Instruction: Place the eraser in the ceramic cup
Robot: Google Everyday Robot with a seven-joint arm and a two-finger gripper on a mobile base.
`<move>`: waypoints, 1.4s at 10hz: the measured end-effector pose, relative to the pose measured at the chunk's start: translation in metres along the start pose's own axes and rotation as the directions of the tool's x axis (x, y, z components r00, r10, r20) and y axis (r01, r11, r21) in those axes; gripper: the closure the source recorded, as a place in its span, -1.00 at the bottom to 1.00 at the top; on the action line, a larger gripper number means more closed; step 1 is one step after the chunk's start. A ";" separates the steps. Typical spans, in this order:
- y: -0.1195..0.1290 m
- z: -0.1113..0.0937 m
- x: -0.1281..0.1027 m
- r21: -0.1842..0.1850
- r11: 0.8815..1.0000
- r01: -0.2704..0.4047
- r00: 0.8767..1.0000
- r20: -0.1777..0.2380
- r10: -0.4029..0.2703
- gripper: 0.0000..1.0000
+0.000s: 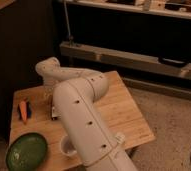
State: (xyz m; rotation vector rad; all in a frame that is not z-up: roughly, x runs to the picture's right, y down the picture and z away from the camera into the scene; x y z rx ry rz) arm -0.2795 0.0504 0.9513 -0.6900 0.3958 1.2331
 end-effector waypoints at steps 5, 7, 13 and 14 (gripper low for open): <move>-0.029 -0.002 0.045 0.085 0.996 -0.014 0.997 -0.074 0.020 1.00; -0.031 -0.003 0.050 0.072 0.997 -0.031 0.998 -0.060 0.035 1.00; -0.049 -0.079 0.073 -0.021 0.995 -0.097 0.987 0.126 0.099 1.00; -0.052 -0.103 0.084 -0.032 0.995 -0.099 0.981 0.167 0.103 1.00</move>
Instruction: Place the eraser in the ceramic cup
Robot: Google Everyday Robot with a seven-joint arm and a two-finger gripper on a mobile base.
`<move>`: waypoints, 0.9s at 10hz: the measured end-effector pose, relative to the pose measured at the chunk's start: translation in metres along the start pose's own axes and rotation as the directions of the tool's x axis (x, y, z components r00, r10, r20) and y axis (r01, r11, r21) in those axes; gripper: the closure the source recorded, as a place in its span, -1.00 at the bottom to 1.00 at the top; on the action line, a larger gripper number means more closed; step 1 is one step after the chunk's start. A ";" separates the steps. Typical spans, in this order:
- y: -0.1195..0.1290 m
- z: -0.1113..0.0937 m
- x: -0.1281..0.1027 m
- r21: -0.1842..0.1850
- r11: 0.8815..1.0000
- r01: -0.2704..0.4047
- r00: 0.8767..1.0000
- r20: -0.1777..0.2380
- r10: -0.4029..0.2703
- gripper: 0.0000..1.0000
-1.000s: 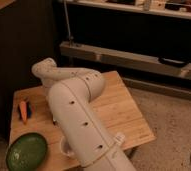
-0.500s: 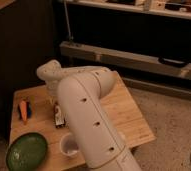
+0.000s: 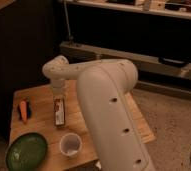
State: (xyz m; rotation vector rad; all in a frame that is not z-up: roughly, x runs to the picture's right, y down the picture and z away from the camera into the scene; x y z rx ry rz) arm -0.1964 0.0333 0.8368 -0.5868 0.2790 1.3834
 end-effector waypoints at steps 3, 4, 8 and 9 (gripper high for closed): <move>-0.016 -0.051 0.026 -0.039 0.999 -0.009 0.996 0.091 0.013 1.00; -0.020 -0.062 0.037 -0.048 0.999 -0.013 0.993 0.113 0.018 1.00; -0.040 -0.107 0.077 -0.090 0.995 -0.048 0.947 0.313 0.074 1.00; -0.042 -0.111 0.077 -0.097 0.994 -0.051 0.940 0.332 0.080 1.00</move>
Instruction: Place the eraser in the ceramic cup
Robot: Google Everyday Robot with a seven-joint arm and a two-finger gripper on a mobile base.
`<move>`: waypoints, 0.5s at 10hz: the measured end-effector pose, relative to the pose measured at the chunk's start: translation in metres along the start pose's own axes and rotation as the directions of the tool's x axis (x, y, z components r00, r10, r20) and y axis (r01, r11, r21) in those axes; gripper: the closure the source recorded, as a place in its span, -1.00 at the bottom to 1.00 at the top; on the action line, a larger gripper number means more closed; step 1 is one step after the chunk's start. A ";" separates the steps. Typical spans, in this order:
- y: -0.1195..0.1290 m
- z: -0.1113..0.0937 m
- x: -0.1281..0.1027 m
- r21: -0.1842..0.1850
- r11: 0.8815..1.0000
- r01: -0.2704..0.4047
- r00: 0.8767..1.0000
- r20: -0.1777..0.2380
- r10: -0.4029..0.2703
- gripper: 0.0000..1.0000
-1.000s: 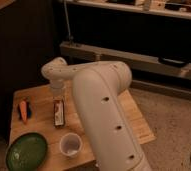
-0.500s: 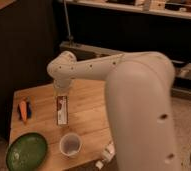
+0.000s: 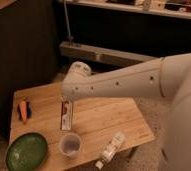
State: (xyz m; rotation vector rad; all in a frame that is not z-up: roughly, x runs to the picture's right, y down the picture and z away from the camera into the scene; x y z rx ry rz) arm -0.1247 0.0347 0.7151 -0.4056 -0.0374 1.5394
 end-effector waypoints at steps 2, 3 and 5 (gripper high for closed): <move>0.001 0.001 -0.017 -0.009 1.000 -0.008 0.999 0.034 0.008 1.00; 0.005 0.005 -0.031 -0.011 1.000 -0.011 0.999 0.051 0.011 1.00; 0.014 0.009 -0.051 -0.012 1.000 -0.012 0.997 0.072 0.013 1.00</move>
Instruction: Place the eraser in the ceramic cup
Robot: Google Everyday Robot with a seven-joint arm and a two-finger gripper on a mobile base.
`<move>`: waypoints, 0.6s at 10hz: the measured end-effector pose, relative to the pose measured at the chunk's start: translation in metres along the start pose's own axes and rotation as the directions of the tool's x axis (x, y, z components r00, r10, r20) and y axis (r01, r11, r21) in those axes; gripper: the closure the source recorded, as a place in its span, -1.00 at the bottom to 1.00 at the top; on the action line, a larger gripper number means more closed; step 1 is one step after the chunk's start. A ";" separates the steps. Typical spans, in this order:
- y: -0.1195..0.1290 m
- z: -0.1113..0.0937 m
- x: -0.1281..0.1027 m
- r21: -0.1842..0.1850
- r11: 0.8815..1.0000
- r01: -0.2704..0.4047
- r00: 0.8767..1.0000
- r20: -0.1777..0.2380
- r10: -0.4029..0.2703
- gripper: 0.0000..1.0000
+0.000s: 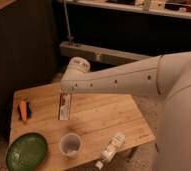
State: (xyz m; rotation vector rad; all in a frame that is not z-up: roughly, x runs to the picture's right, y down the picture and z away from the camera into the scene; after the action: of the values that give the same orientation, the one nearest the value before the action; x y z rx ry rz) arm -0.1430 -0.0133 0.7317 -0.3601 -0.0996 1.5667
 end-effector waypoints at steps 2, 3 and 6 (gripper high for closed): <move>-0.001 0.000 -0.009 0.003 1.000 -0.006 1.000 0.003 0.006 1.00; -0.003 0.000 -0.004 -0.021 1.000 -0.021 1.000 -0.024 0.020 1.00; -0.020 -0.015 0.009 -0.087 0.996 -0.038 0.998 -0.057 0.033 1.00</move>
State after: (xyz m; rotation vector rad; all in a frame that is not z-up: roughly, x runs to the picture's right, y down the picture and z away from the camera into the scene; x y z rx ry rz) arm -0.1197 -0.0064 0.7222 -0.4761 -0.1203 1.5893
